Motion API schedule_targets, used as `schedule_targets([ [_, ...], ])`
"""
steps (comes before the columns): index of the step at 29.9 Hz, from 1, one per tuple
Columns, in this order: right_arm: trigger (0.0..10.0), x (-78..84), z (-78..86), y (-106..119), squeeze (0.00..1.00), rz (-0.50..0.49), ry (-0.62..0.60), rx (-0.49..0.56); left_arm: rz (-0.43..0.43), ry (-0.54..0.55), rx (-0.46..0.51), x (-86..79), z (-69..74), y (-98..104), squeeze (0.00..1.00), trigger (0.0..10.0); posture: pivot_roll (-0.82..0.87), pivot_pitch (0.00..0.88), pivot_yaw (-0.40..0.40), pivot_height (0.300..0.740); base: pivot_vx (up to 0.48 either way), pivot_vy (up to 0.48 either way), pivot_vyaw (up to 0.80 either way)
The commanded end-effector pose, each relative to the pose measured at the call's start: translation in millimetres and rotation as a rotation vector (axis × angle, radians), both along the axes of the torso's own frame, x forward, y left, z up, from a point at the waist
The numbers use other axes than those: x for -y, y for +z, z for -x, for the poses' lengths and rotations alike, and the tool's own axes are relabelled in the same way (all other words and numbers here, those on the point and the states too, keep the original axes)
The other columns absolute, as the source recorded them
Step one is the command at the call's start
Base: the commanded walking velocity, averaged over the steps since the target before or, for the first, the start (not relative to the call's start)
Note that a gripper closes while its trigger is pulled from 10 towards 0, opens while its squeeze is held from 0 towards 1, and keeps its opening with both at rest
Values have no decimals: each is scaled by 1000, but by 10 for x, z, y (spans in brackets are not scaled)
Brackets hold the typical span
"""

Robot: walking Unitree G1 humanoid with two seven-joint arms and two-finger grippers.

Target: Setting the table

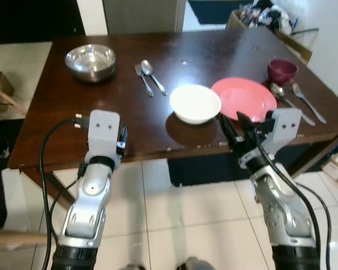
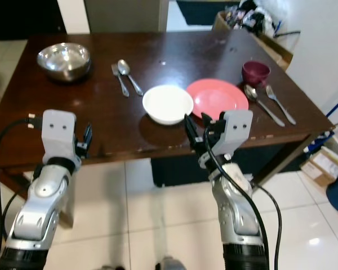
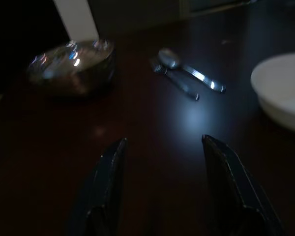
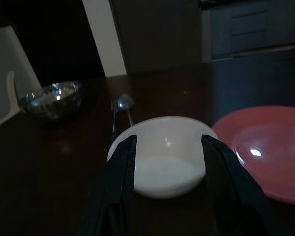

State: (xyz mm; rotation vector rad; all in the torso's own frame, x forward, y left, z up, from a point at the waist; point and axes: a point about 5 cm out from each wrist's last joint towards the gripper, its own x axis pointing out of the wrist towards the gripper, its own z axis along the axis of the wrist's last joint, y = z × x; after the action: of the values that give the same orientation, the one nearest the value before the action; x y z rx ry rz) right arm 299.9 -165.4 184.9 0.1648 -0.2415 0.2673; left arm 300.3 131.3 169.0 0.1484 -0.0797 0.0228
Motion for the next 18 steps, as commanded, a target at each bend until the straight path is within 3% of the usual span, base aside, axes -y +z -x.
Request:
schedule_targets([
  [1, 10000, 0, 15, -7, 0, -8, 10, -4, -5, 18, -23, -29, -8, -54, 0, 10000, -121, 44, 63, 740, 480, 0, 0],
  [12, 10000, -51, 9, 19, 0, -12, 46, 8, -6, 25, -18, -50, -19, -43, 0, 10000, -120, 46, 62, 740, 476, 0, 0],
  [18, 10000, -192, 73, 55, 0, 2, 192, 19, -14, 59, -4, -89, -24, -25, 0, 10000, -120, 46, 62, 740, 468, 0, 0],
])
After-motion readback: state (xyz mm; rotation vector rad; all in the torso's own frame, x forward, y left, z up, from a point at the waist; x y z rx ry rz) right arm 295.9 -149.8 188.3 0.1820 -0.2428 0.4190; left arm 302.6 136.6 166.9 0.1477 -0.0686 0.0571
